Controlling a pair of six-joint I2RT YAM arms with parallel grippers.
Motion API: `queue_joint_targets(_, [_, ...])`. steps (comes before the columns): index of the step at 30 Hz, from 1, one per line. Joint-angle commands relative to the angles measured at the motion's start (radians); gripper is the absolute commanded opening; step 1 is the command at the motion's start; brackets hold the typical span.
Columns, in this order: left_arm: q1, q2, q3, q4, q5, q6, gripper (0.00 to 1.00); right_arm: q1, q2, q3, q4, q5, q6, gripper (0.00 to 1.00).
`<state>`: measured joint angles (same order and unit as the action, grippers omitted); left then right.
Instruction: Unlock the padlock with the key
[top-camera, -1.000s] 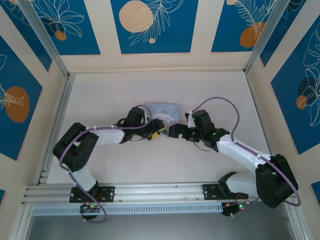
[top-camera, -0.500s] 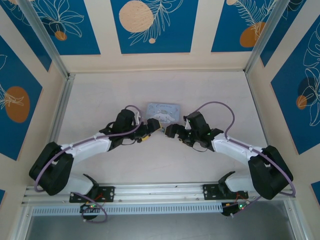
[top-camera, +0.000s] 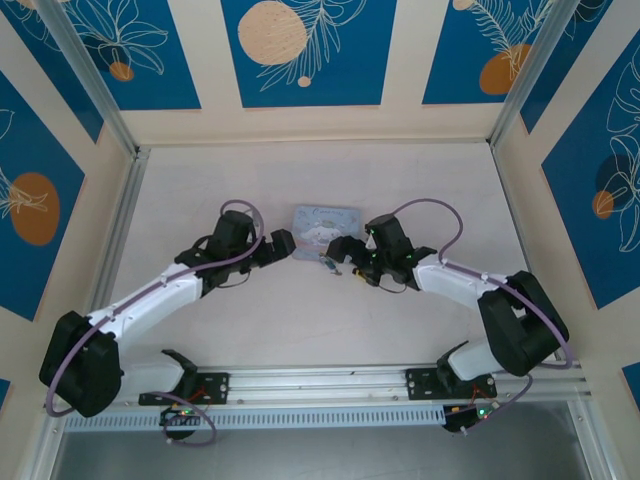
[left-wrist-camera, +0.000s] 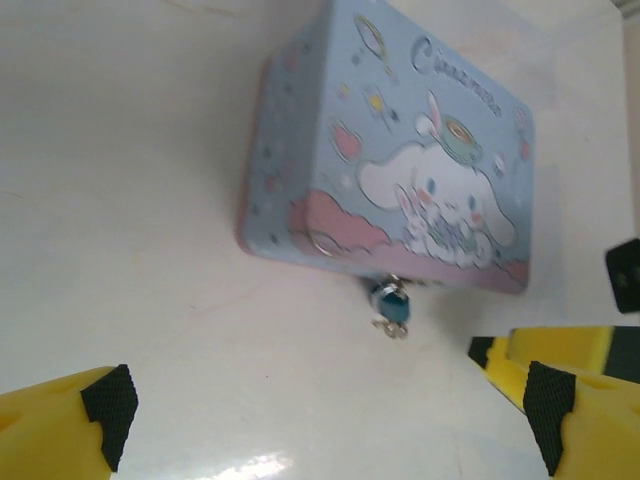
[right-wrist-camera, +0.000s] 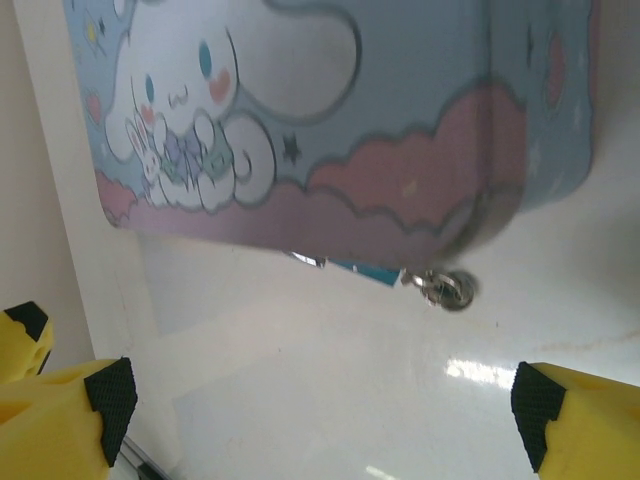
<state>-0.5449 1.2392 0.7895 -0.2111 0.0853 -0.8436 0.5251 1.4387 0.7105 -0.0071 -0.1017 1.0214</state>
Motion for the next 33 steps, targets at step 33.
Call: queue_joint_targets(33, [0.023, 0.184, 0.067, 0.072, 0.107, -0.038, 1.0, -0.139, 0.107, 0.041, 0.057, -0.178, -0.307, 0.64])
